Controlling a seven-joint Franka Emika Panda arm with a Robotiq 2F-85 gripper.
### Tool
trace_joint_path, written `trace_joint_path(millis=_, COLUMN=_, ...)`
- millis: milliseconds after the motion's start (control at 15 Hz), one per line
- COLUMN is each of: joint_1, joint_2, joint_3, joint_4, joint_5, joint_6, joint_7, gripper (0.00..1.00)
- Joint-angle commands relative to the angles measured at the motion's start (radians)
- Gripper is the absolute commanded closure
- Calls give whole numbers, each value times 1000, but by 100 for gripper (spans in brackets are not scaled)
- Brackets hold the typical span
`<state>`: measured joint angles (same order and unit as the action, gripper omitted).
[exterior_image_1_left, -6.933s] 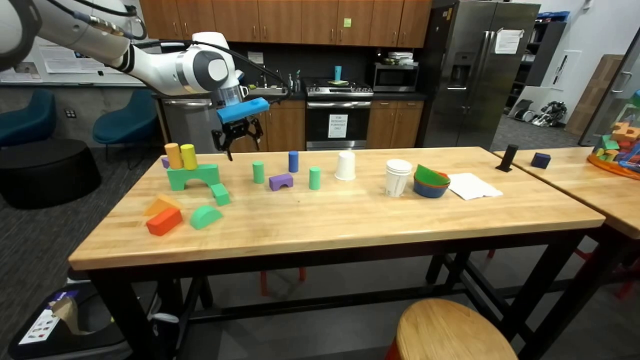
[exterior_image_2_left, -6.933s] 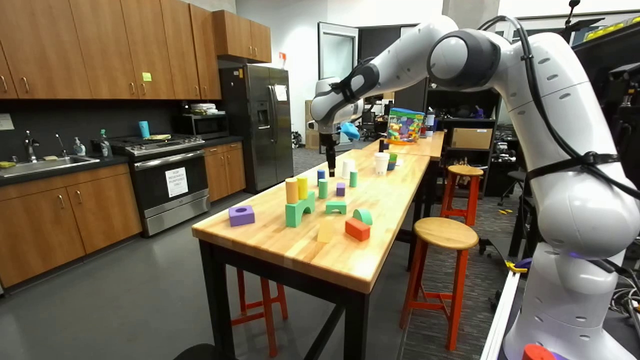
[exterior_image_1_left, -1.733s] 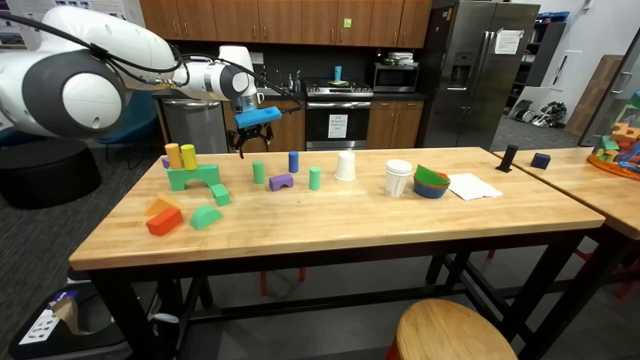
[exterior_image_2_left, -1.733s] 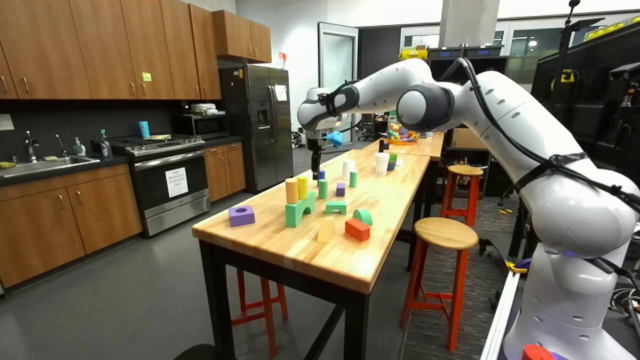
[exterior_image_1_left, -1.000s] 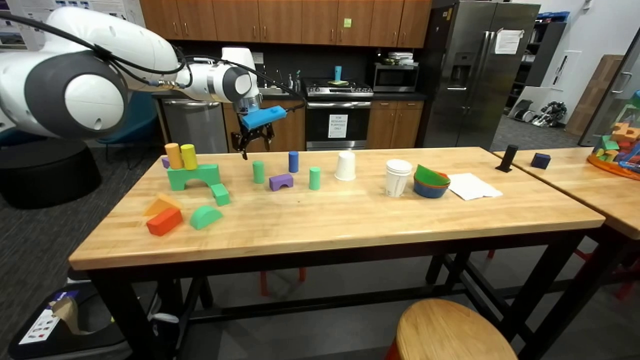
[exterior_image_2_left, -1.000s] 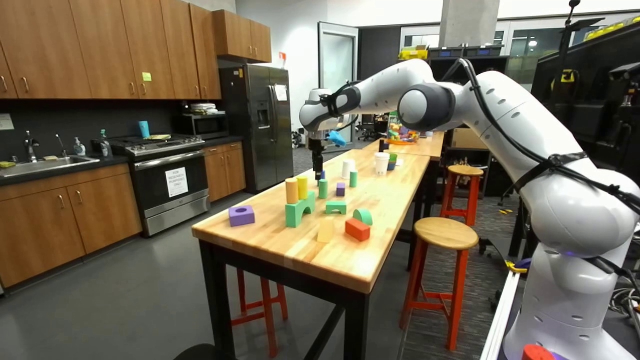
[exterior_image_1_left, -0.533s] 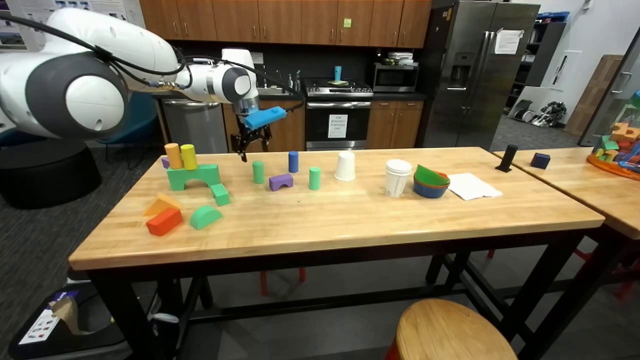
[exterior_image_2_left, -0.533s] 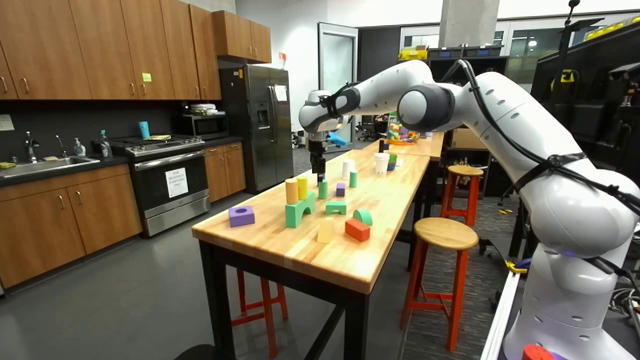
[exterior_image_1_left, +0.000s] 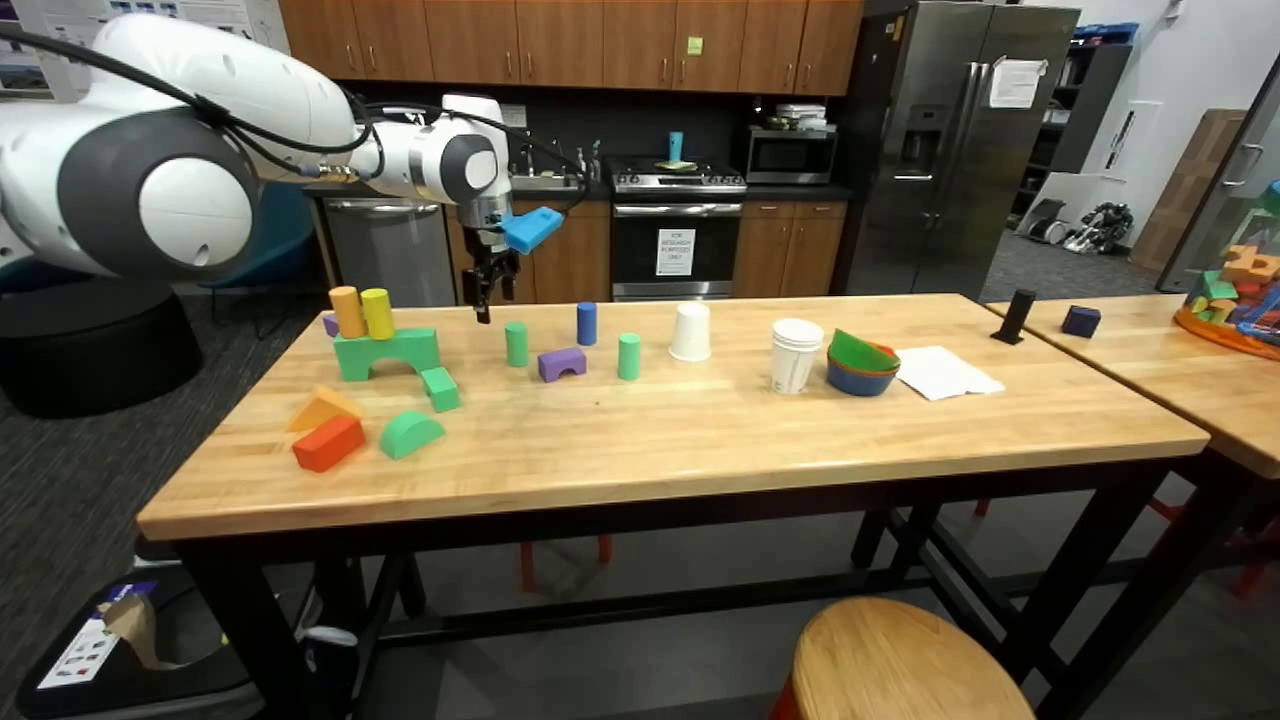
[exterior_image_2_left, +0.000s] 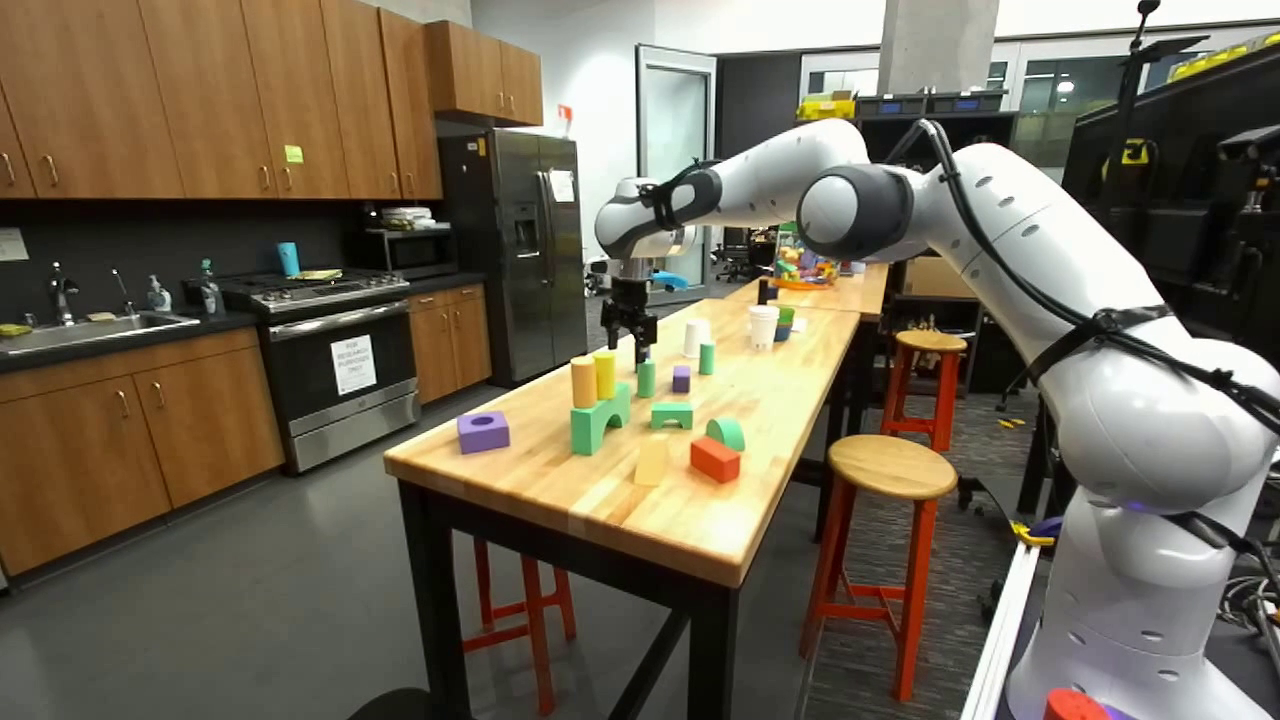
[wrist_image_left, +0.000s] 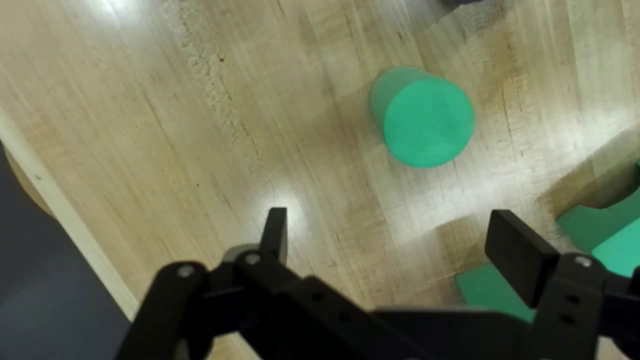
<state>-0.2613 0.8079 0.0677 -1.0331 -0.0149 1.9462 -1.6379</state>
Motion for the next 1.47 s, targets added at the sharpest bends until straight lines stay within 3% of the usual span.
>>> trace_joint_path(millis=0, joint_1=-6, joint_2=0, joint_3=6, joint_4=2, joint_5=4, joint_6=-7, joint_7=-56, gripper=0)
trace_joint_path(millis=133, joint_1=-14, joint_2=0, joint_3=11, joint_4=4, joint_5=9, joint_6=-14, joint_7=-118, gripper=0)
trace_joint_path(millis=800, joint_1=-30, joint_2=9, joint_3=34, joint_4=-11, joint_5=24, joint_6=29, joint_7=-183, gripper=0)
trace_joint_path(millis=1400, joint_1=-19, joint_2=11, joint_3=-29, joint_4=-14, joint_5=-15, joint_6=13, joint_7=-304, gripper=0)
